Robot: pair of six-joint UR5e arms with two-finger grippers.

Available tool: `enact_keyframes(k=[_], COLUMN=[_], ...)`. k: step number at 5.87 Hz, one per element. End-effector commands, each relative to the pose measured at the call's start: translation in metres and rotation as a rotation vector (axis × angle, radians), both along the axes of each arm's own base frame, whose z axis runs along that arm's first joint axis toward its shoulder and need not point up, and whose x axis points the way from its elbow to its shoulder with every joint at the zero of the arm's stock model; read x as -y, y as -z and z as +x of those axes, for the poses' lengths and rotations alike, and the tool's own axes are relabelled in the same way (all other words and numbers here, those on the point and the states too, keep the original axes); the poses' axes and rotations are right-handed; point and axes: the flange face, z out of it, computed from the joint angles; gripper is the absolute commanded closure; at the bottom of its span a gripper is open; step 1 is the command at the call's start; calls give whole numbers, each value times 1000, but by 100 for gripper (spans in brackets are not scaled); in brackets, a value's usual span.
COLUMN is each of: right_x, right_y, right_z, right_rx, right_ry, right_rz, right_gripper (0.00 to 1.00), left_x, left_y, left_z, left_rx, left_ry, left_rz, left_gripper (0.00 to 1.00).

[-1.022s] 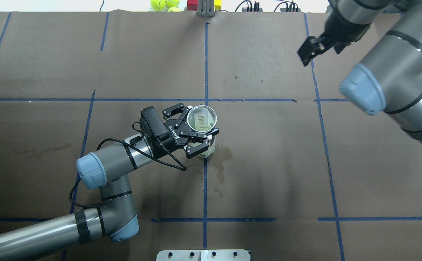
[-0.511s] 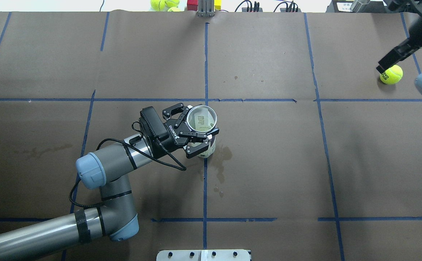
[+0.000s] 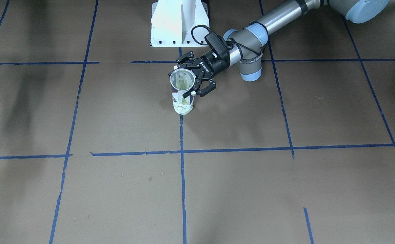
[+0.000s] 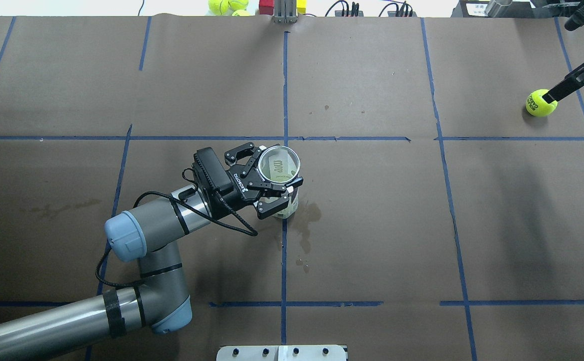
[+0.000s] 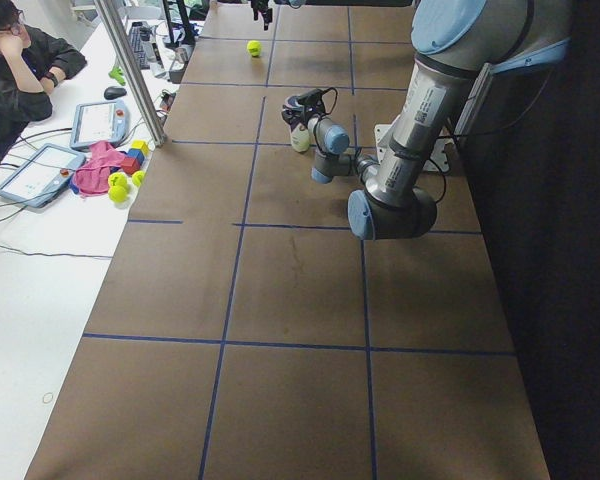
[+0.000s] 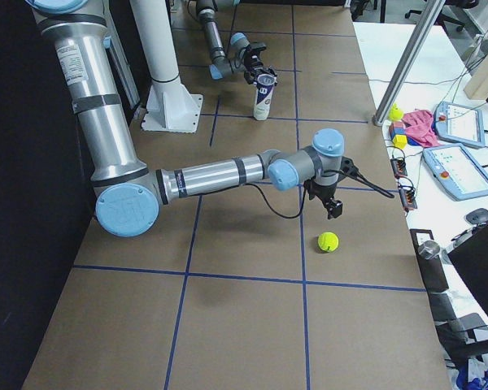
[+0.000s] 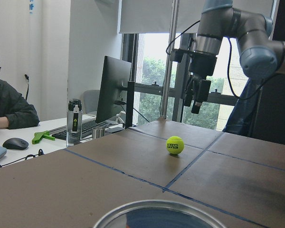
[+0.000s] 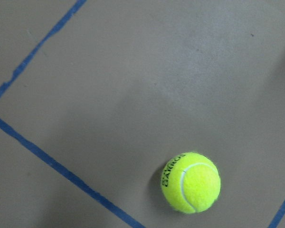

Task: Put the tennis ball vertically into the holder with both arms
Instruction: 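Move the right gripper to the second tennis ball, then lower the right gripper and grasp the second tennis ball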

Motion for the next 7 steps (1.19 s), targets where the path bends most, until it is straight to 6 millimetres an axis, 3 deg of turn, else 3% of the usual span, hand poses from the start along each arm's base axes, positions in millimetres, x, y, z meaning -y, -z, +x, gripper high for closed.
enact_keyframes(k=[1,2,6,7], right_x=[22,23,26,27], right_y=[-47,-56,-50,-67], right_z=[0,-1,-25,-28], right_rx=[-22,-21,-14,-25], right_ry=[26,23,27,25], right_rz=[-16,-11,-7,14], right_gripper=[0,0,0,0], left_x=[0,0,0,0], left_y=[0,0,0,0], left_z=[0,0,0,0], left_rx=[0,0,0,0], left_ry=[0,0,0,0], left_rz=[0,0,0,0], left_gripper=[13,13,13,13])
